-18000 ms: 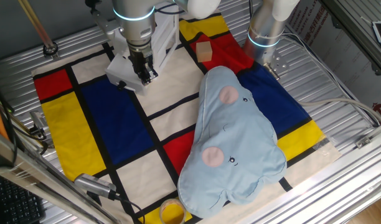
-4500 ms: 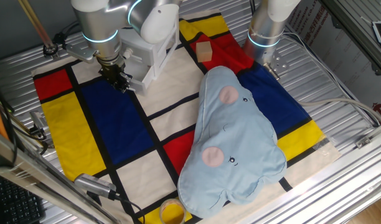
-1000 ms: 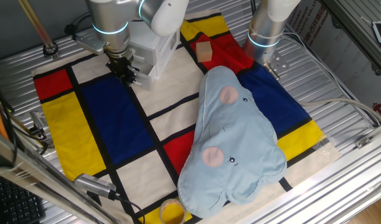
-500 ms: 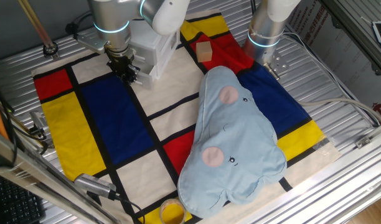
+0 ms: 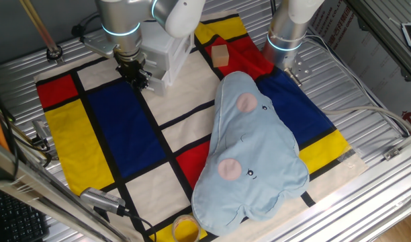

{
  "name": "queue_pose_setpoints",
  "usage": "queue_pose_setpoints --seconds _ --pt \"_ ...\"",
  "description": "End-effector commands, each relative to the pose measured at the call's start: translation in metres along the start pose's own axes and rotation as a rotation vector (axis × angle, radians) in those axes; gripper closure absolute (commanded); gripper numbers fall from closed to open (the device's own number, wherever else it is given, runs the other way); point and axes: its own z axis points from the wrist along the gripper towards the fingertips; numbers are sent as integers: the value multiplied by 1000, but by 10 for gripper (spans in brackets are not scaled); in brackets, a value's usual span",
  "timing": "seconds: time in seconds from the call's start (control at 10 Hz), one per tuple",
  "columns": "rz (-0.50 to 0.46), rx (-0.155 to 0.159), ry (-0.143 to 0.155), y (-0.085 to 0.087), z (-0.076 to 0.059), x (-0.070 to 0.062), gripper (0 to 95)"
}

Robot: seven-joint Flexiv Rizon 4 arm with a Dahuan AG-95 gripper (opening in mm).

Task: Grasp the handle and close the drawer

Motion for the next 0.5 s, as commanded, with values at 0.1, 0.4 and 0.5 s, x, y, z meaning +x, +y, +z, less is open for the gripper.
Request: queue_pose_setpoints --seconds 0.1,0.4,0.5 --pt "0 -3 -2 0 0 2 950" --pt "1 -4 3 1 0 6 950" --pt "0 -4 2 1 0 7 950"
